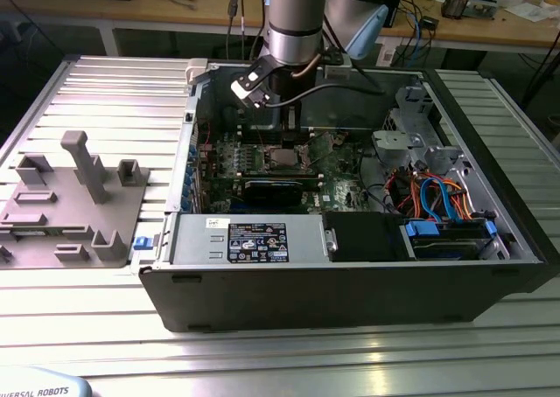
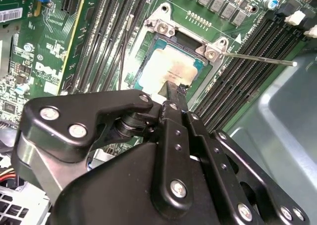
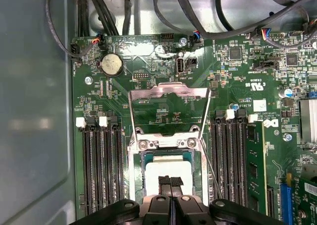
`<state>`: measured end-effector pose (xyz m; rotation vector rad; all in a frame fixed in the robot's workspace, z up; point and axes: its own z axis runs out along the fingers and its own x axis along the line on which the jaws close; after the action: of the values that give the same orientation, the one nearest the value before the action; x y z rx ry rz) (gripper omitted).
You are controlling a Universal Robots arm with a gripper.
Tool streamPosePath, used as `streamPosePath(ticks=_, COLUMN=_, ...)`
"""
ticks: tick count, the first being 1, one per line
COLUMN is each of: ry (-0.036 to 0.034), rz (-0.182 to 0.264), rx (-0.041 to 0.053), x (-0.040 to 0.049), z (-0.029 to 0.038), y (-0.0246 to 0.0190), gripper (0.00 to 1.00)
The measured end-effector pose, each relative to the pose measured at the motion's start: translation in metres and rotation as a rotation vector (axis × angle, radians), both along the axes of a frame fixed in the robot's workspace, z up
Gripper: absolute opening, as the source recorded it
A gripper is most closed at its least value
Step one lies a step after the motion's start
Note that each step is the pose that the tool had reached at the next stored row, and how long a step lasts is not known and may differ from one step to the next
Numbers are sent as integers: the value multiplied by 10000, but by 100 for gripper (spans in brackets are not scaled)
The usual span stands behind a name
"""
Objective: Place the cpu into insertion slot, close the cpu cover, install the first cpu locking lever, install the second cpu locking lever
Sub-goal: 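Place the cpu into insertion slot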
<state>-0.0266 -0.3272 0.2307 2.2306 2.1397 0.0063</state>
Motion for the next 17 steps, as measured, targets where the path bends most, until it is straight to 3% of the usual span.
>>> streamPosePath(ticks=17, ry=2, rz=0, rx=-3, x=0, z=68, y=0, gripper=11)
